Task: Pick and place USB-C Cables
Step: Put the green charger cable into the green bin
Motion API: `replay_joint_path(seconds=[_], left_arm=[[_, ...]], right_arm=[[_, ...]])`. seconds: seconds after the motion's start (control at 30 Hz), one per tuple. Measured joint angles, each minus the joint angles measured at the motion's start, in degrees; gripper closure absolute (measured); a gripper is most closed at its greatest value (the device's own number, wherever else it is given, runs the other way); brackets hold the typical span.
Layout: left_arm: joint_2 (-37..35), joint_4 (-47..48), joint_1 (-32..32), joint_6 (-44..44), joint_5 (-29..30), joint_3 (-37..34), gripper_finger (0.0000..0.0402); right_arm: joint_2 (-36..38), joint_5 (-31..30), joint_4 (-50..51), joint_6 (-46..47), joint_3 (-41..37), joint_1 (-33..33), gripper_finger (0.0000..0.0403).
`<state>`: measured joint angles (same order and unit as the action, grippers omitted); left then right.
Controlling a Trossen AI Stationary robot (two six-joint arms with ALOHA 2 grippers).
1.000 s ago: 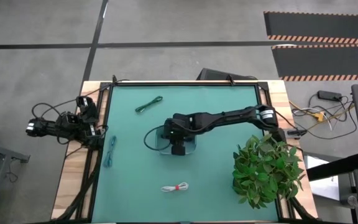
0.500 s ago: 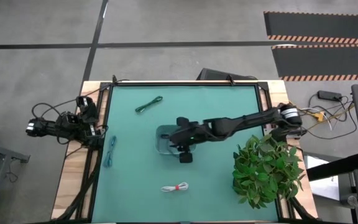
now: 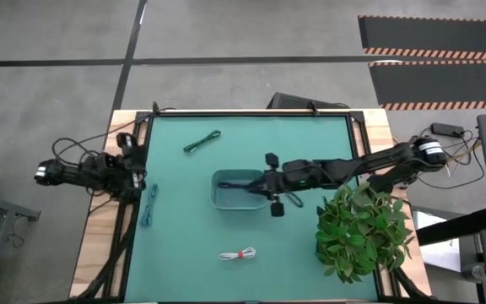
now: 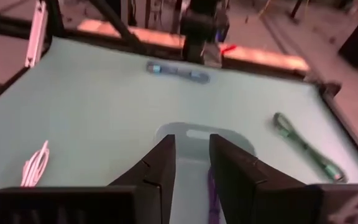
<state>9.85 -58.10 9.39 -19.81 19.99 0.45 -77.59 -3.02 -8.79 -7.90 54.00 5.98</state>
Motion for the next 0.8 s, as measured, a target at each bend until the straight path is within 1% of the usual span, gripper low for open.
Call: replay_joint_path(seconds=[0.1,0.27,0.43,0.53,0.67,0.8], left_arm=[[0.33,-0.05,0.00,0.49,0.30,-0.02,0.0401],[0.43,0.06,0.00,4.89,0.46,0.17,0.0401],[1.21,0.15,0.00,8.07,0.46,0.13,0.0401],[2.99,0.14,0.00,10.30,0.46,0.14,0.0401],[6.46,-0.04,0.00,11.23,0.47,0.27,0.0401],[10.57,-2.92,0.00,13.41,2.00,0.39,0.0401]], right_arm=[[3.76,0.00,-4.28,-1.53,-4.08,0.00,0.0318],[9.43,0.01,-10.33,-3.71,-9.76,0.00,0.0325],[14.19,0.03,-12.58,-5.37,-13.75,0.00,0.0329],[16.92,0.03,-13.16,-6.31,-15.40,0.00,0.0330],[20.58,0.03,-12.99,-7.22,-17.41,0.00,0.0330],[24.11,0.01,-13.01,-7.78,-19.06,0.00,0.0330]])
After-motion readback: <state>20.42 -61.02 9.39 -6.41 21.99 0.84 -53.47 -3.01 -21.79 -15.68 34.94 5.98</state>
